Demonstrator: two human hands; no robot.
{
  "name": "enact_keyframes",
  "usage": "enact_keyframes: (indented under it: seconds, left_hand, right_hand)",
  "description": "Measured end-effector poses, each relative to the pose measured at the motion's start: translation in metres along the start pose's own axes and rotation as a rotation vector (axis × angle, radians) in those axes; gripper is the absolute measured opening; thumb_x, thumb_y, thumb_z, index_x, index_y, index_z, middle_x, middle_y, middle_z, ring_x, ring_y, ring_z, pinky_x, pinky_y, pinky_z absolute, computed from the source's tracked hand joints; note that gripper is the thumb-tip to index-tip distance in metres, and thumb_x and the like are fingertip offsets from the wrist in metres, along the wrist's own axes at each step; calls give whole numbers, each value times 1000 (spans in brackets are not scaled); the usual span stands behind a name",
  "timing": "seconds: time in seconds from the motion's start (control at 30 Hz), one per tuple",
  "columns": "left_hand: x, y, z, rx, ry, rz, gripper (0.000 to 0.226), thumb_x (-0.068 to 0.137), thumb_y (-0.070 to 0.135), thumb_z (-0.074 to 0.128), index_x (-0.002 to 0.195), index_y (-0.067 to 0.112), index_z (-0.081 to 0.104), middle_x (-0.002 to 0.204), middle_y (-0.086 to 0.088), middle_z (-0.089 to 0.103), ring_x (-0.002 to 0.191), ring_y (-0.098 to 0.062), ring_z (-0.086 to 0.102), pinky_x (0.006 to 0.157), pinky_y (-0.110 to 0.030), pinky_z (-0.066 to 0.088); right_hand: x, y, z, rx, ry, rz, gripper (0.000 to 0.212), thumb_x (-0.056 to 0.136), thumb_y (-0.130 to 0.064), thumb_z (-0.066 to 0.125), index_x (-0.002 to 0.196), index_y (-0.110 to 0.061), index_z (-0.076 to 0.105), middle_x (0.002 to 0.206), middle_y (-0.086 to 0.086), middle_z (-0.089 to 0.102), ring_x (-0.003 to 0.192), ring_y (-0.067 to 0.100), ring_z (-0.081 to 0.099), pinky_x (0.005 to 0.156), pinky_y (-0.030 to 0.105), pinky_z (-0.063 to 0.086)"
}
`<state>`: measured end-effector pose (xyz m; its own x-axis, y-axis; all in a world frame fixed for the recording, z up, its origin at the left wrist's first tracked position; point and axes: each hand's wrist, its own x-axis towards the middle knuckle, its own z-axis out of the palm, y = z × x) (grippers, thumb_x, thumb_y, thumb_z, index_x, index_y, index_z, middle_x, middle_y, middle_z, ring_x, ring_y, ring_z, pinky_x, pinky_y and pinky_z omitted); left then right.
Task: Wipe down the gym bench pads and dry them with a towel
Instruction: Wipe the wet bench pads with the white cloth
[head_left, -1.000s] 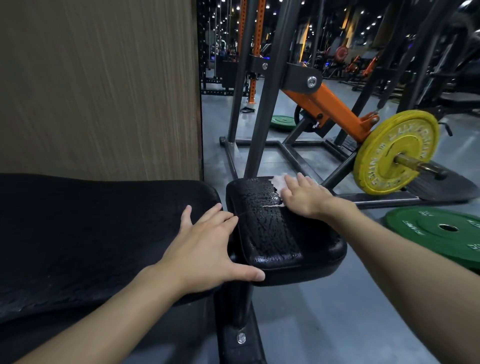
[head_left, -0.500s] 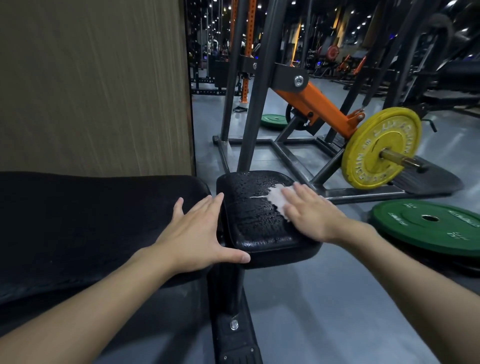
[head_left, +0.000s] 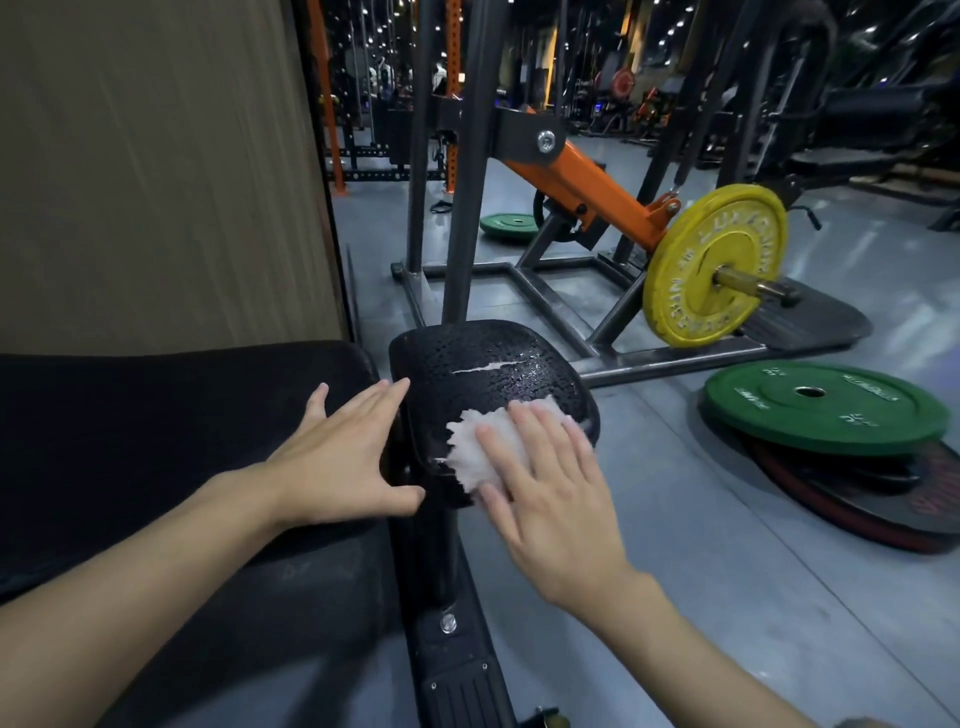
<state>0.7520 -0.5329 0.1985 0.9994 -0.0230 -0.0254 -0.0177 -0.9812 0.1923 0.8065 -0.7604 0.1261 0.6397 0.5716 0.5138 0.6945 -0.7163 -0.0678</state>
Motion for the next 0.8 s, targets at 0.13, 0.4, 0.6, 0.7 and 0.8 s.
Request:
enact_keyframes:
  seconds: [0.13, 0.4, 0.6, 0.7, 0.8]
  left_hand:
    - [3, 2, -1, -18, -11, -14, 104, 81, 64, 53, 156, 21, -5, 165, 4, 2, 143, 5, -7, 120, -48, -11]
    - [7, -2, 2, -41, -2, -19, 125, 56, 101, 11, 157, 27, 5, 163, 14, 1, 142, 10, -9, 120, -46, -11]
    - [12, -3, 4, 34, -14, -13, 131, 53, 100, 27, 157, 25, 0, 164, 11, -4, 144, 6, -12, 120, -47, -10]
    - [13, -3, 5, 32, 2, -11, 131, 53, 101, 27, 156, 26, 0, 164, 12, -2, 143, 7, -11, 121, -47, -9]
    - [13, -5, 6, 23, 11, -15, 131, 52, 102, 27, 156, 28, -1, 163, 14, -3, 142, 9, -13, 121, -46, -10]
  right_hand:
    - [-5, 25, 10, 284, 106, 354, 56, 102, -44, 21, 155, -25, 22, 164, 3, 19, 152, 15, 7, 122, 47, 9]
    - [13, -25, 24, 671, 320, 662, 68, 98, -48, 19, 158, -17, 14, 165, 14, -3, 152, 24, 2, 121, 36, 9]
    - [58, 44, -2, 751, 48, 709, 44, 104, -22, 33, 146, -15, 43, 146, 11, 47, 136, 23, 37, 98, 14, 23]
    - [63, 54, -10, 702, -130, 680, 45, 102, -25, 30, 146, -20, 37, 156, 14, 31, 139, 22, 32, 100, 32, 29]
    - [48, 37, -5, 657, -41, 644, 52, 104, -24, 31, 154, -12, 24, 158, 15, 11, 145, 29, 21, 116, 35, 20]
